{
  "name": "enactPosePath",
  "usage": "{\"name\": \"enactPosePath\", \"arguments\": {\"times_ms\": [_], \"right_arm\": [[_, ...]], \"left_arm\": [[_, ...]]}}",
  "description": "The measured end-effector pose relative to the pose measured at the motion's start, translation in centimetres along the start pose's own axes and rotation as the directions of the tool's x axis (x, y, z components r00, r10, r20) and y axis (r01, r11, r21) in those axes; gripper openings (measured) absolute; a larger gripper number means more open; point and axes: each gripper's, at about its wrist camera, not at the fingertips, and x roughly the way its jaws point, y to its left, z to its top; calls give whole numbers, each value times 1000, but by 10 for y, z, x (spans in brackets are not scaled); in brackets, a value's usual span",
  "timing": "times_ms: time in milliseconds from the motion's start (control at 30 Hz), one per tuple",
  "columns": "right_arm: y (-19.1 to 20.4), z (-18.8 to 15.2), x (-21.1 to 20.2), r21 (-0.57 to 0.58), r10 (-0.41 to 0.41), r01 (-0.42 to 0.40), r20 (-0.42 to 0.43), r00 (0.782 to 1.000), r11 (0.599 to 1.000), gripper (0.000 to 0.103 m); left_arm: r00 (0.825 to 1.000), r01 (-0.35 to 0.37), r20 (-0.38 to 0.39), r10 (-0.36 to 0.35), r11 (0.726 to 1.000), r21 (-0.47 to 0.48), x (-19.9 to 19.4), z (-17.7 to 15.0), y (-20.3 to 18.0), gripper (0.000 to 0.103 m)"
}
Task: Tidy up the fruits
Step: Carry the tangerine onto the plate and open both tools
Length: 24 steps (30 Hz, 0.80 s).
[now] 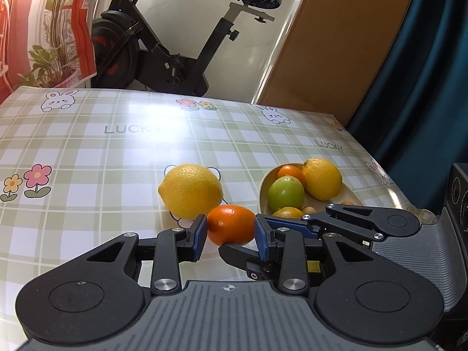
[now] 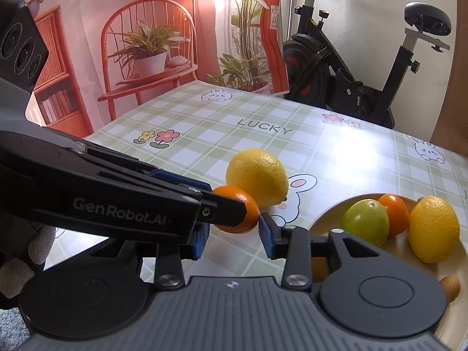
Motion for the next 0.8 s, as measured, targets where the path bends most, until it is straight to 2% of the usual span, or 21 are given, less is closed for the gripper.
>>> {"name": "enactPosePath", "arguments": {"times_ms": [400, 800], "right_arm": [[-45, -12, -54, 114, -117, 107, 87, 989, 988, 40], [-102, -31, -72, 242, -177, 152, 84, 981, 958, 40]], "left_arm": [[998, 58, -16, -56, 991, 123, 27, 20, -69, 37], [995, 69, -81, -55, 980, 188, 72, 29, -115, 37]]}}
